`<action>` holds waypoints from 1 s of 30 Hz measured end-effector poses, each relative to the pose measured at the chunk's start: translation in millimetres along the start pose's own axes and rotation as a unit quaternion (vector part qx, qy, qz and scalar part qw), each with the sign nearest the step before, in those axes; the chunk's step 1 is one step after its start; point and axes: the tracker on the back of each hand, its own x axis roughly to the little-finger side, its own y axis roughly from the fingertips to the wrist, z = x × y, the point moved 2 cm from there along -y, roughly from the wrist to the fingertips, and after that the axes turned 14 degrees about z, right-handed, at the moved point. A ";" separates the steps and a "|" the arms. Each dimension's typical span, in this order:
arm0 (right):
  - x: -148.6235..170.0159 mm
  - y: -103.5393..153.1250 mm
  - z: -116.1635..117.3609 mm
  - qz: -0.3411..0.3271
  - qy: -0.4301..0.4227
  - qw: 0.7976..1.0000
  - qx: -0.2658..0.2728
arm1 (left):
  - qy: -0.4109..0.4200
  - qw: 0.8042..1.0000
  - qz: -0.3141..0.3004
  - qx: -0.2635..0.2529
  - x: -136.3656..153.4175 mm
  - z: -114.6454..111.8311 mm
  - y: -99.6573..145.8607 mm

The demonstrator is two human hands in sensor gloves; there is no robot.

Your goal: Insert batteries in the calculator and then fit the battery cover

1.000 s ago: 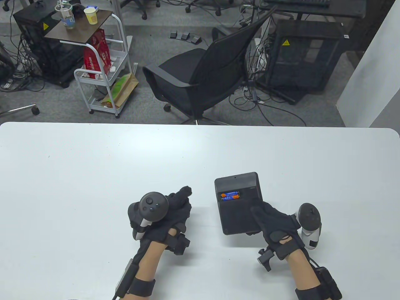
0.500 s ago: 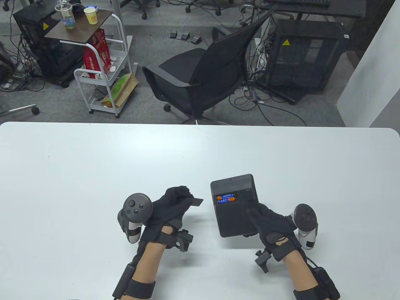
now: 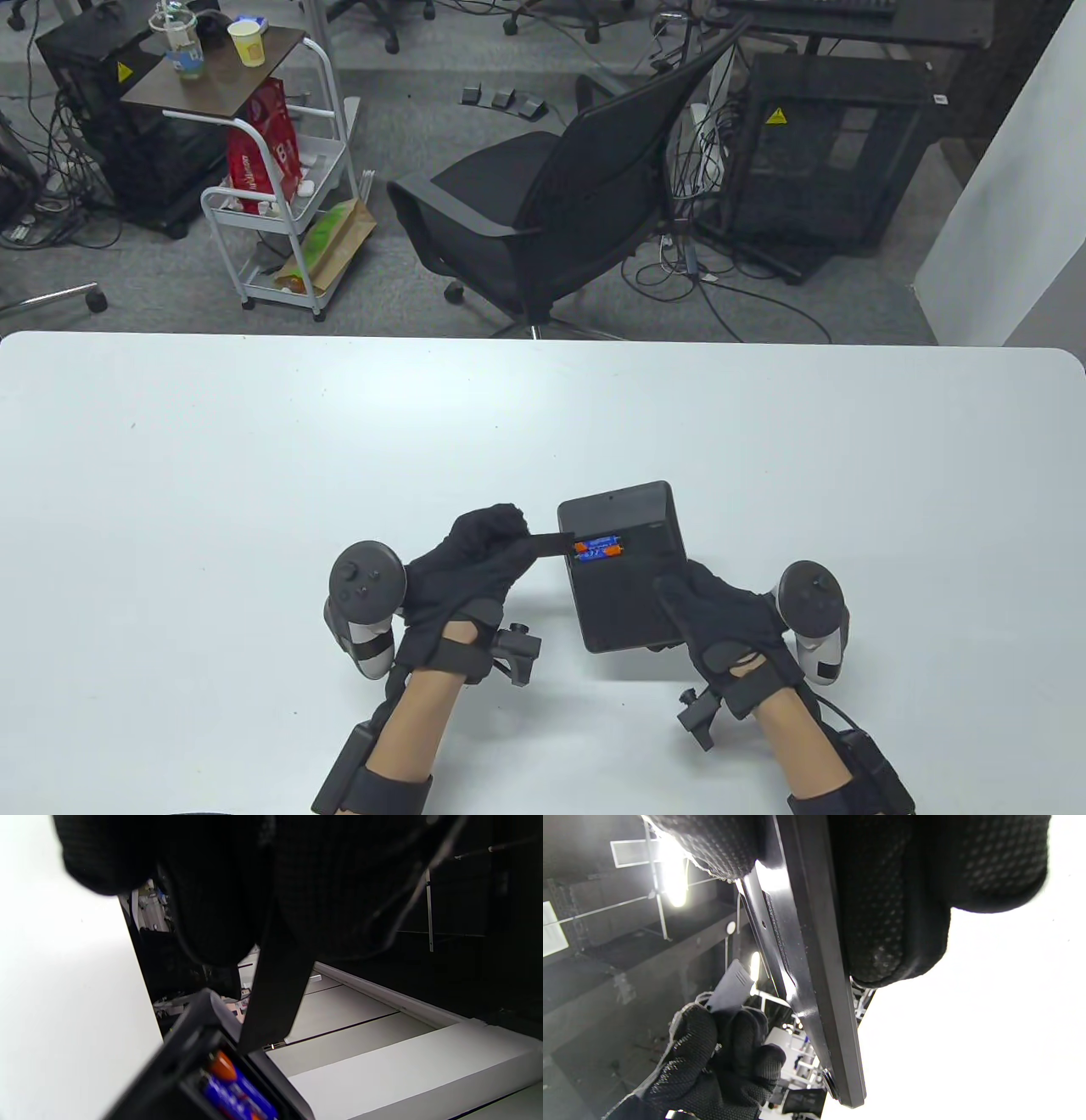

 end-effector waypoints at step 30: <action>-23.0 18.0 20.3 -0.063 0.072 0.993 0.074 | -0.071 0.992 0.060 -0.085 5.8 -25.5 19.1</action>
